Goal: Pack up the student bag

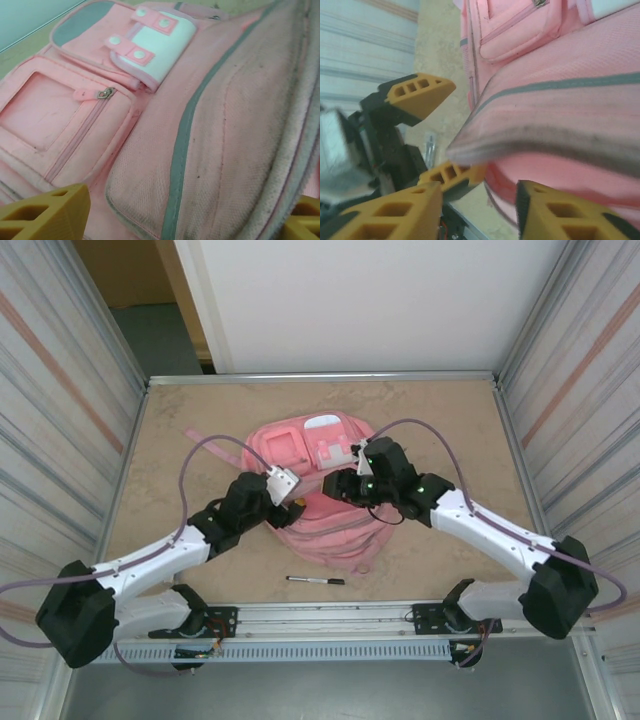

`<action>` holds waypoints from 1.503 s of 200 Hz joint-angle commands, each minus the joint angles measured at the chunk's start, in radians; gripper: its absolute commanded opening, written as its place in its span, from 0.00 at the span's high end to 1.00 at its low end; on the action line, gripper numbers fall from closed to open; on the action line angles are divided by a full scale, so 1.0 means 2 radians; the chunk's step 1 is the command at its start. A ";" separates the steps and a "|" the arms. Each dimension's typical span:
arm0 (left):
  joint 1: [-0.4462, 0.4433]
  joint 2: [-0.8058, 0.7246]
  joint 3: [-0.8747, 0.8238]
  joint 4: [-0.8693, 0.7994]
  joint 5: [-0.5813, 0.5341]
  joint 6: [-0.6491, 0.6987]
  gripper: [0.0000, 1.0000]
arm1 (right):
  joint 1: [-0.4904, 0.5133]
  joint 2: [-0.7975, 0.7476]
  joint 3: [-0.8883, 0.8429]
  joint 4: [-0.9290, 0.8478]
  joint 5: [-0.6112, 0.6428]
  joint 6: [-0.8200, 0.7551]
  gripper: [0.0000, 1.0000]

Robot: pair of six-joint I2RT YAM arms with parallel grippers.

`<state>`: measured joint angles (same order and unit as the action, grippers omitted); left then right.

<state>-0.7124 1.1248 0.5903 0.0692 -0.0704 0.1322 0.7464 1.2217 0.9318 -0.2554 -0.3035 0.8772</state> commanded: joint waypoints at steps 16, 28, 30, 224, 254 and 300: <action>0.010 0.023 0.040 0.004 0.009 -0.043 0.25 | 0.033 -0.056 -0.012 -0.125 0.042 -0.139 0.36; 0.009 0.023 0.042 -0.002 0.014 -0.045 0.25 | 0.063 -0.063 -0.017 -0.147 0.051 -0.183 0.28; 0.009 0.023 0.041 -0.001 0.015 -0.045 0.25 | 0.069 -0.064 -0.018 -0.150 0.052 -0.189 0.29; 0.036 0.031 0.070 -0.025 0.149 -0.018 0.96 | 0.289 0.269 0.030 -0.127 0.171 -0.374 0.79; 0.038 0.015 0.062 -0.042 0.136 -0.014 1.00 | 0.290 0.245 0.041 -0.118 0.193 -0.349 0.92; 0.037 -0.038 0.017 -0.055 0.104 -0.069 1.00 | 0.311 0.176 0.062 -0.091 0.211 -0.297 1.00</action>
<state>-0.6403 1.1339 0.6647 -0.0238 0.1493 0.0723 1.3399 1.6882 1.0218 -0.5007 0.0757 0.1974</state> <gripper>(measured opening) 0.122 0.089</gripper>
